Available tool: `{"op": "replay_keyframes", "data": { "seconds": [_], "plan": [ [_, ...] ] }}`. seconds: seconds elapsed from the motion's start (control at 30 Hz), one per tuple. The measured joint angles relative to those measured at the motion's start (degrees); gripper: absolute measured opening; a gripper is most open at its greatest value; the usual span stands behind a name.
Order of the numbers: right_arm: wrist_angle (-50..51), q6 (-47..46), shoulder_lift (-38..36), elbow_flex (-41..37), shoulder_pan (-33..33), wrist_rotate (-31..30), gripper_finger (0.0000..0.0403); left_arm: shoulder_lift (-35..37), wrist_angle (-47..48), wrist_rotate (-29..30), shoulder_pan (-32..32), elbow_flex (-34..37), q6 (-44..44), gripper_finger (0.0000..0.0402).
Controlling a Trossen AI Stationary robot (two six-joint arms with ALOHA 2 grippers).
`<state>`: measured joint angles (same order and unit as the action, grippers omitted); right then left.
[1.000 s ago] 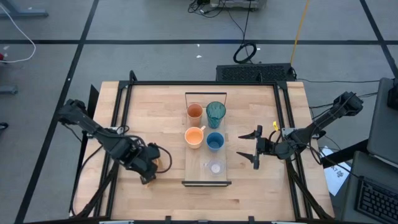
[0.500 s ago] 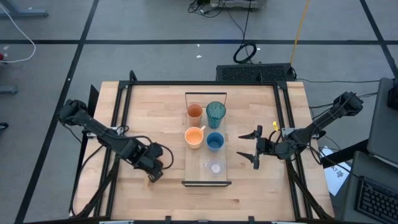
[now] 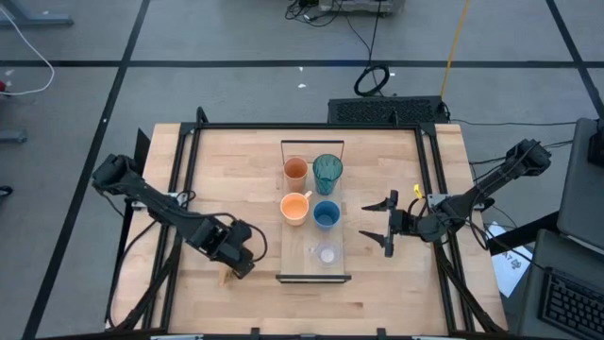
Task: Stack small to large cups/mugs on shelf
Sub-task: Put the brown mug on the shelf
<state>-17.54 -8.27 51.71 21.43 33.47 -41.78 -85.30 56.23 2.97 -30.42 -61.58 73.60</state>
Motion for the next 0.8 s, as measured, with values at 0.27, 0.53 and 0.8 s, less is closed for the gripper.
{"op": "replay_keyframes", "data": {
  "seconds": [0.27, 0.53, 0.8],
  "plan": [
    [0.14, 0.0, 0.01, 0.0, 0.01, 0.05, 0.0311, -1.83, 0.73, -1.43, -0.54, 0.0, 0.51, 0.0088],
    [0.13, 0.0, 0.01, 0.0, 0.0, 0.05, 0.0311, -1.71, -0.3, -1.38, -0.96, 1.42, 1.54, 0.0088],
    [0.09, 0.0, 0.01, 0.0, 0.02, 0.05, 0.0311, -1.72, -10.11, -4.11, -0.98, 7.88, 1.46, 0.0088]
  ]
}}
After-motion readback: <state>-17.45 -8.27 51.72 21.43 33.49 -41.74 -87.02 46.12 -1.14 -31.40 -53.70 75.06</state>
